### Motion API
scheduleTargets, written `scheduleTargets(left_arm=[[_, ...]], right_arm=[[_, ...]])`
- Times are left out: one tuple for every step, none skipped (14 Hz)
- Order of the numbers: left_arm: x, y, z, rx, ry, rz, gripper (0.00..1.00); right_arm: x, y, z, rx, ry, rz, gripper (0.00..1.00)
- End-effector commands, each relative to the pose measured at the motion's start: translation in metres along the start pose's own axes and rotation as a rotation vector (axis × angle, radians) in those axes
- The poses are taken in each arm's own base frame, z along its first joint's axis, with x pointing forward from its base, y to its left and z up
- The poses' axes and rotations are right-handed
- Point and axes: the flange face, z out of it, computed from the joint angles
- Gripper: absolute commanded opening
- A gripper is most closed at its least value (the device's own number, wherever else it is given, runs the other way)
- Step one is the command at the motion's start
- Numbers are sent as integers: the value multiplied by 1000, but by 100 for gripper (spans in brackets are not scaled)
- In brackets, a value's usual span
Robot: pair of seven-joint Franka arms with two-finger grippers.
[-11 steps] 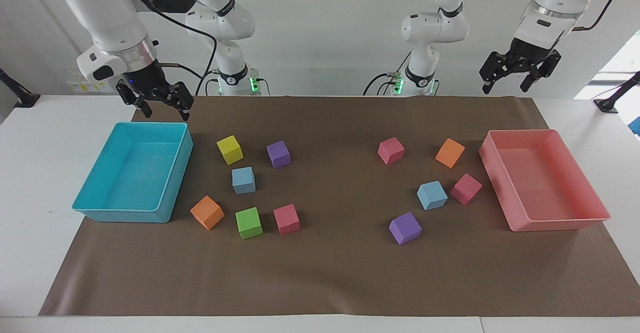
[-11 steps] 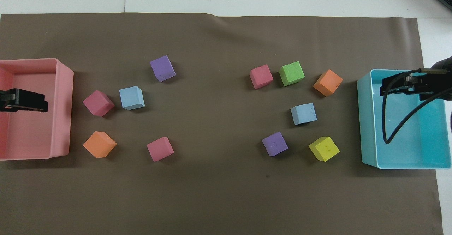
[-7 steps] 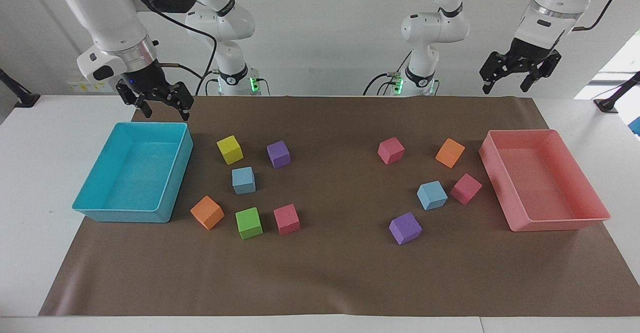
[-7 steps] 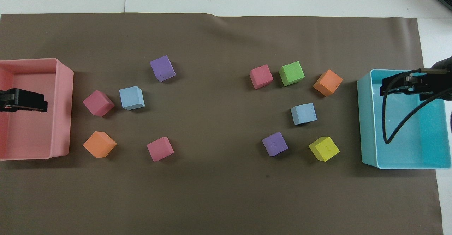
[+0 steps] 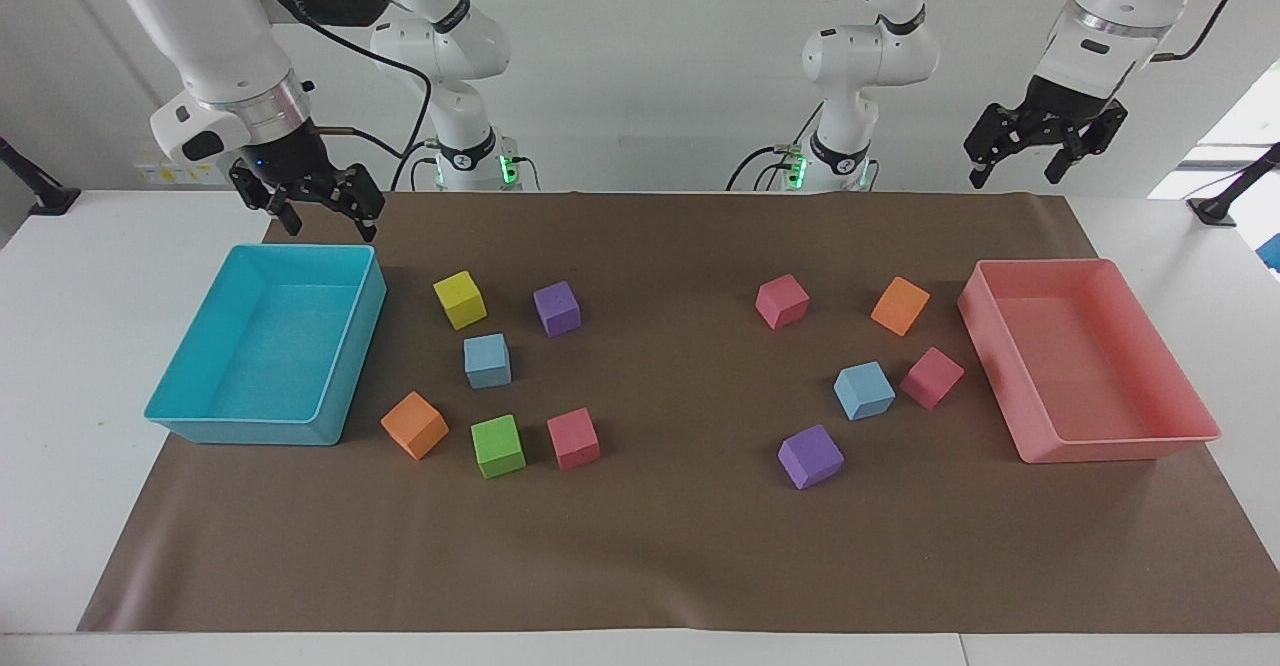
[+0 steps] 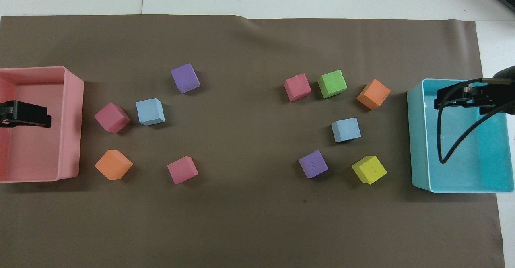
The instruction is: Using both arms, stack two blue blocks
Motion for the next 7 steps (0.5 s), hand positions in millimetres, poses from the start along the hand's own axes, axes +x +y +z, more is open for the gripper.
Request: scheduleTargets(left_arm=[[-8, 5, -4, 3, -1, 4, 100], [-9, 5, -5, 4, 0, 1, 100], [-8, 2, -5, 3, 0, -3, 100], [-8, 3, -5, 3, 2, -3, 100], [-8, 4, -6, 3, 3, -2, 100], [-7, 3, -6, 3, 5, -2, 100], [-8, 4, -6, 3, 5, 1, 100]], right_arm=[[-3, 5, 1, 0, 12, -19, 100], [-3, 5, 0, 2, 13, -19, 100], [-3, 5, 1, 1, 13, -19, 100], [-3, 5, 1, 1, 13, -18, 100], [-3, 5, 1, 1, 13, -18, 100], [-3, 4, 1, 1, 13, -18, 100], [-3, 4, 1, 1, 13, -18, 100]])
